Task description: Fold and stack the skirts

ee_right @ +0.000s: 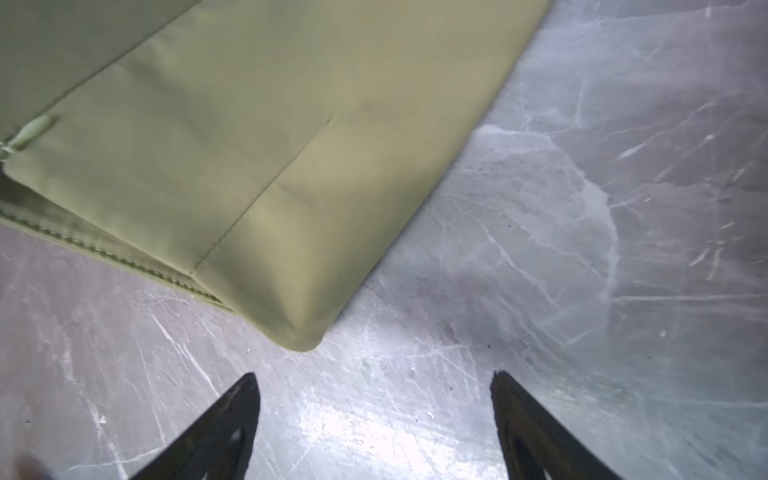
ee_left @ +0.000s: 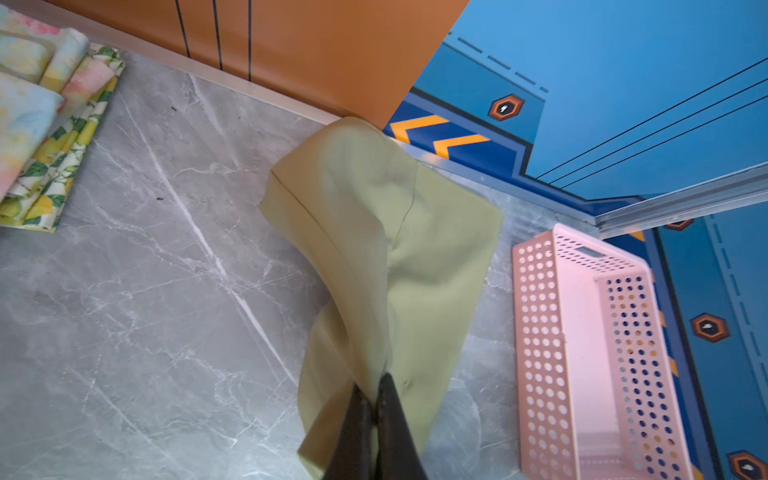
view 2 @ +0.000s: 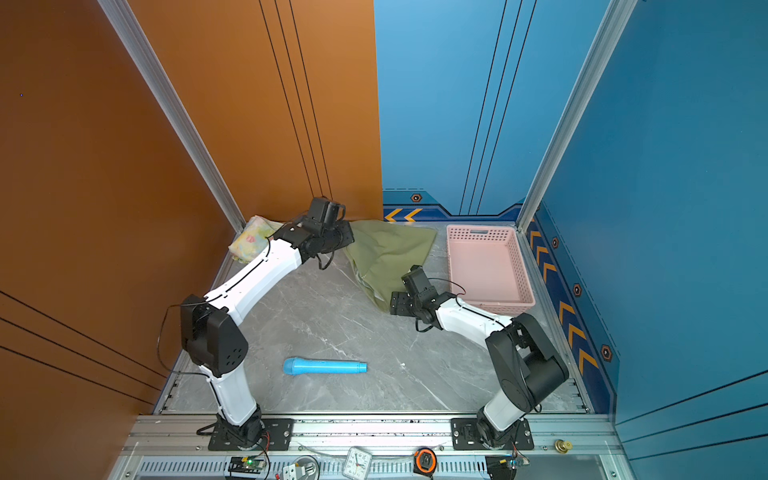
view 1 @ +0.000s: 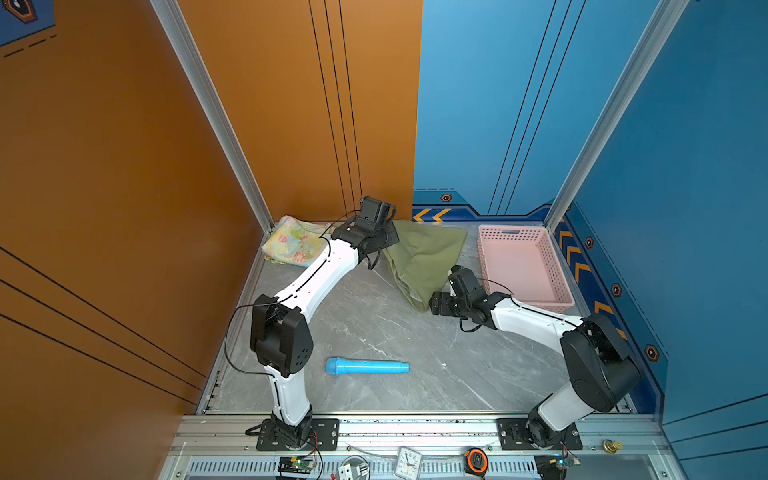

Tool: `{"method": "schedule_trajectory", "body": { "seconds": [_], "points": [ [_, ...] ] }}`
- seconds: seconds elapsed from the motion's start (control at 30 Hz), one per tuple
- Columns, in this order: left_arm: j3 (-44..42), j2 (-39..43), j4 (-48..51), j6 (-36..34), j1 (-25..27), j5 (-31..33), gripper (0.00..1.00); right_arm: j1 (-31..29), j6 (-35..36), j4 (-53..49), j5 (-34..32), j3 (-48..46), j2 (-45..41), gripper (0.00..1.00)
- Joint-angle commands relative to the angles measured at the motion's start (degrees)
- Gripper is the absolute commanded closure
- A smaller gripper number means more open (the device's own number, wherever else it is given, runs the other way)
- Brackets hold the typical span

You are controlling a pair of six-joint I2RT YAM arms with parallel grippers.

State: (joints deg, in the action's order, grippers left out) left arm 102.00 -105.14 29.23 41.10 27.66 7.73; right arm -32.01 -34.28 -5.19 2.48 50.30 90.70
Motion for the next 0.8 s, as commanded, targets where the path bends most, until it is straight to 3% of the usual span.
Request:
{"method": "schedule_trajectory", "body": {
  "seconds": [0.0,0.13,0.4,0.77],
  "points": [
    [1.85,3.61,-5.23,3.59,0.98,4.91,1.00,0.13,-4.36,5.54,2.18,-2.36,-1.45,0.14],
    [0.84,4.24,-8.02,4.69,1.69,6.75,1.00,0.46,-11.06,8.98,4.40,-4.33,0.32,0.20],
    [6.31,2.83,-11.38,4.40,4.28,9.55,1.00,-0.37,-33.73,28.29,9.71,-8.72,4.92,0.23],
    [13.69,-1.25,-13.70,4.95,7.14,11.56,1.00,-5.41,-64.26,58.01,5.21,-9.17,15.63,0.27]
  ]
}}
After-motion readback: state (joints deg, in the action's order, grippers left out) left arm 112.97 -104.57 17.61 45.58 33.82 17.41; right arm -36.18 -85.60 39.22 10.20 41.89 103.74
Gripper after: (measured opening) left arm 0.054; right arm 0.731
